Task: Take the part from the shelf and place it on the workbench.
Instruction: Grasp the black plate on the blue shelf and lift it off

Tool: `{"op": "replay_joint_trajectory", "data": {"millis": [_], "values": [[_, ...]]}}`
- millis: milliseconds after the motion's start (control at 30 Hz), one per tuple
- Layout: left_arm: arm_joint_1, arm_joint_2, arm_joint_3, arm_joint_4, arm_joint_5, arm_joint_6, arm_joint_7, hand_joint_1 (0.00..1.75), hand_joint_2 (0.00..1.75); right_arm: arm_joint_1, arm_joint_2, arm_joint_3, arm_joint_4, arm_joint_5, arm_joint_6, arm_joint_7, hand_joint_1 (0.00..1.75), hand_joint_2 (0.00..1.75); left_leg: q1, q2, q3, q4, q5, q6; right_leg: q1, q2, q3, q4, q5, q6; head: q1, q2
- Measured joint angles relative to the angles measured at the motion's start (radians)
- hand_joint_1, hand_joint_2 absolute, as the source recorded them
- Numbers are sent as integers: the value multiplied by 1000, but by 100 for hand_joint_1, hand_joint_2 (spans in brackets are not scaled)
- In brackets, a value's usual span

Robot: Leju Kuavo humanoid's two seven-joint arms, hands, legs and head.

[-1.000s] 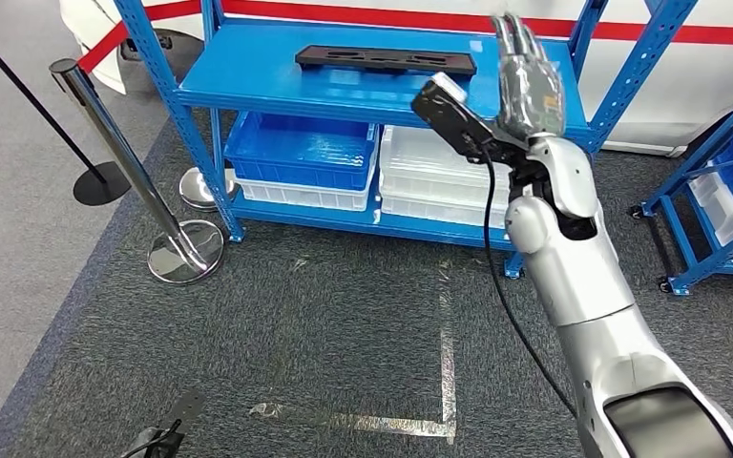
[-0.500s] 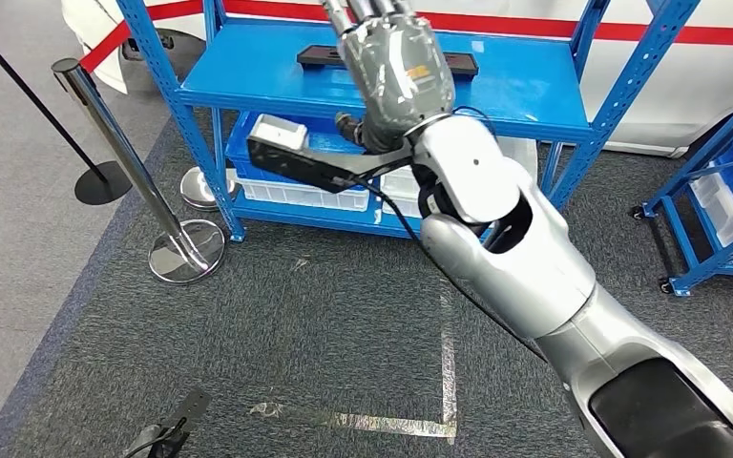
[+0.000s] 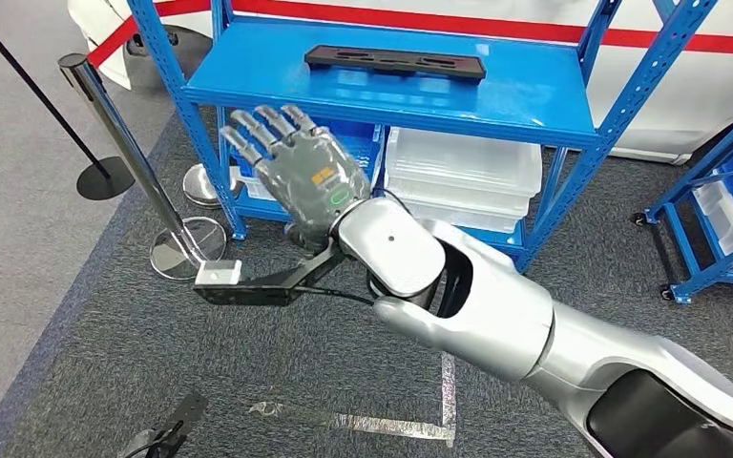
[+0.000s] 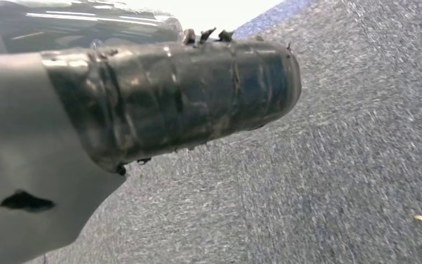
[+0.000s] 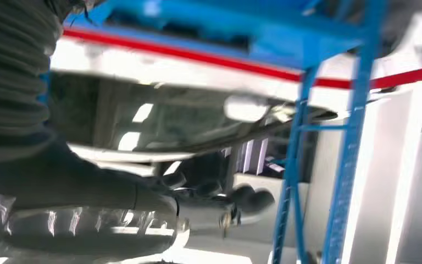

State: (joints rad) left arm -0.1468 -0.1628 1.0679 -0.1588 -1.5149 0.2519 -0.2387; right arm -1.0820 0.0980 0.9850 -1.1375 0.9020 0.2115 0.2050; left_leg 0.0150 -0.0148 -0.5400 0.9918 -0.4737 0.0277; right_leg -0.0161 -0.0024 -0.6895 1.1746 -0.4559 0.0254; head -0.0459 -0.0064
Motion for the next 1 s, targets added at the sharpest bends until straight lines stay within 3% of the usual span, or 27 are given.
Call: {"op": "replay_joint_trajectory", "data": {"millis": [33, 100, 200, 267, 367, 400, 433, 467, 533, 567, 600, 700, 767, 867, 900, 933, 1000], "values": [[-1, -1, 5, 1, -7, 1, -2, 0, 0, 2, -3, 5, 1, -27, 12, 11, 0, 0, 1, -2, -2, 6, -6, -6, 0, 4, 22, -58, 32, 0, 0, 0], [-5, -2, 16, 3, -18, 2, -7, 0, 0, 8, -8, 20, 4, -82, 32, 30, 0, 0, 2, -7, -12, 16, -13, -20, 3, 11, 49, -129, 47, -8, 0, 0], [-5, -4, 27, 7, -31, 3, -16, 0, 0, 35, -16, 37, 17, -156, 40, 52, 0, 0, 6, -7, -21, 17, -14, -38, 8, 12, 53, -142, 38, -27, 0, 0], [-9, -6, 30, 10, -37, 3, -22, 0, 0, 47, -21, 50, 33, -195, 39, 63, 0, 0, 7, 1, -38, 54, -36, -47, 4, 8, 61, -150, 38, -37, -2, 0], [-14, -8, 34, 11, -46, 3, -24, 0, 0, 77, -29, 95, 70, -245, 36, 76, 0, 0, 8, 8, -140, 239, -100, -56, 6, 3, 71, -153, 34, -48, -4, 0], [-14, -8, 36, 12, -48, 4, -25, 0, 0, 89, -32, 109, 82, -255, 33, 78, 0, 0, 8, 8, -172, 285, -105, -57, 7, 2, 71, -151, 32, -50, -4, 0], [-14, -8, 36, 12, -49, 5, -25, 0, 0, 98, -34, 121, 91, -260, 29, 78, 0, 0, 8, 8, -188, 296, -91, -57, 7, 2, 72, -149, 29, -51, -4, 0], [-13, -8, 37, 13, -49, 7, -26, 0, 0, 102, -36, 130, 100, -264, 21, 79, 0, 0, 8, 8, -184, 267, -59, -56, 8, 2, 73, -146, 26, -51, -4, 0], [-15, -8, 37, 14, -50, 17, -28, 0, 0, 104, -38, 142, 111, -275, -2, 78, 0, 0, 6, 11, -134, 141, 16, -50, 9, 3, 79, -141, 18, -46, -4, 0], [-17, -7, 37, 14, -50, 24, -28, 0, 0, 104, -38, 146, 115, -285, -15, 76, 0, 0, 4, 12, -108, 83, 37, -45, 11, 3, 80, -139, 14, -42, -4, 0], [-18, -7, 37, 14, -50, 29, -28, 0, 0, 104, -39, 148, 118, -295, -25, 74, 0, 0, 2, 12, -93, 50, 43, -41, 13, 3, 80, -138, 13, -37, -4, 0], [-18, -5, 40, 15, -50, 42, -25, 0, 0, 104, -40, 154, 119, -313, -46, 69, 0, 0, 0, 9, -84, 33, 39, -29, 15, 2, 79, -142, 12, -23, -3, 0], [-17, -3, 42, 16, -50, 49, -25, 0, 0, 102, -40, 156, 116, -321, -63, 72, 0, 0, 5, 8, -77, 25, 40, -17, 14, 2, 67, -110, -10, -14, -1, 0], [-17, 1, 44, 16, -50, 55, -29, 0, 0, 104, -41, 156, 111, -345, -85, 76, 0, 0, 5, 8, -69, 21, 35, -3, 13, 3, -21, 61, -79, -6, 1, 0], [-16, 3, 44, 16, -50, 56, -29, 0, 0, 106, -42, 156, 111, -353, -89, 76, 0, 0, 4, 8, -68, 22, 33, -1, 13, 3, -52, 112, -89, -6, 1, 0], [-15, 6, 46, 16, -51, 57, -29, 0, 0, 108, -43, 156, 109, -359, -93, 76, 0, 0, 4, 7, -65, 23, 30, 0, 12, 3, -71, 135, -82, -6, 1, 0], [-13, 9, 49, 16, -51, 59, -26, 0, 0, 107, -46, 156, 106, -365, -102, 77, 0, 0, 3, 4, -56, 27, 21, -2, 13, 3, -46, 57, -15, -11, 1, 0]]}}
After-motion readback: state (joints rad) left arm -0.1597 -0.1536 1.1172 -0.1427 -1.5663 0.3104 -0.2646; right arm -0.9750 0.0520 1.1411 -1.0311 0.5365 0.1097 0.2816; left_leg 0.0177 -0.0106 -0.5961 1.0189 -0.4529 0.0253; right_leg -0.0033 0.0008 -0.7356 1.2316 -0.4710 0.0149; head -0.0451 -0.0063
